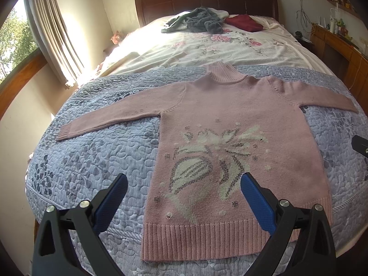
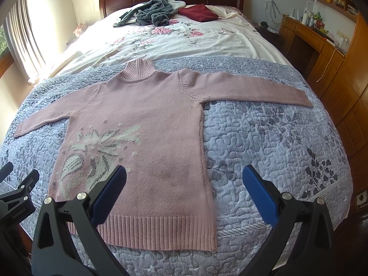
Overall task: Fold small clothes
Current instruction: 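Grasp the pink sweater's sleeve cuff with the right tool and fold it across the body, then grasp the other sleeve cuff with the left tool and fold it across the body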
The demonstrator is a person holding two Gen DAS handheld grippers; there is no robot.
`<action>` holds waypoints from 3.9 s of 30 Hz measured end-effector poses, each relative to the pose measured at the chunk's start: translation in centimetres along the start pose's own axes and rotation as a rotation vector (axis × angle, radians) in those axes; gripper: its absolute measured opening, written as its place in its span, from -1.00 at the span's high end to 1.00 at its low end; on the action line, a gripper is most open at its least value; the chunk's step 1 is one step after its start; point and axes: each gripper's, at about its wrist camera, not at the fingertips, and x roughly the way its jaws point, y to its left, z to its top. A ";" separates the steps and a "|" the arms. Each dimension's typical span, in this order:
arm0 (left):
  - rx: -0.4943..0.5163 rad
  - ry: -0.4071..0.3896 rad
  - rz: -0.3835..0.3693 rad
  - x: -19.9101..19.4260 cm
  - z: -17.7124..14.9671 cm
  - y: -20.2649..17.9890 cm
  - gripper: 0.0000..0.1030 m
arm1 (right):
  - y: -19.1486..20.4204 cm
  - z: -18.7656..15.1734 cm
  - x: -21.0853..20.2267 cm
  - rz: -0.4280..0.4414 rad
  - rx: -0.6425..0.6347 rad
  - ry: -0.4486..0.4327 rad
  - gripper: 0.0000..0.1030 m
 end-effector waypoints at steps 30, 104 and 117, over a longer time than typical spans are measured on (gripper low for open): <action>-0.039 0.017 -0.124 18.1 17.4 -17.8 -0.92 | -43.1 13.9 27.2 -0.140 0.496 0.273 -0.93; -0.046 0.321 -0.421 28.7 18.0 -26.9 0.60 | -17.4 6.7 21.0 0.329 0.131 0.149 0.25; -0.169 0.120 -0.419 24.7 19.2 -13.7 0.72 | -17.0 10.6 21.3 0.343 0.209 0.150 0.02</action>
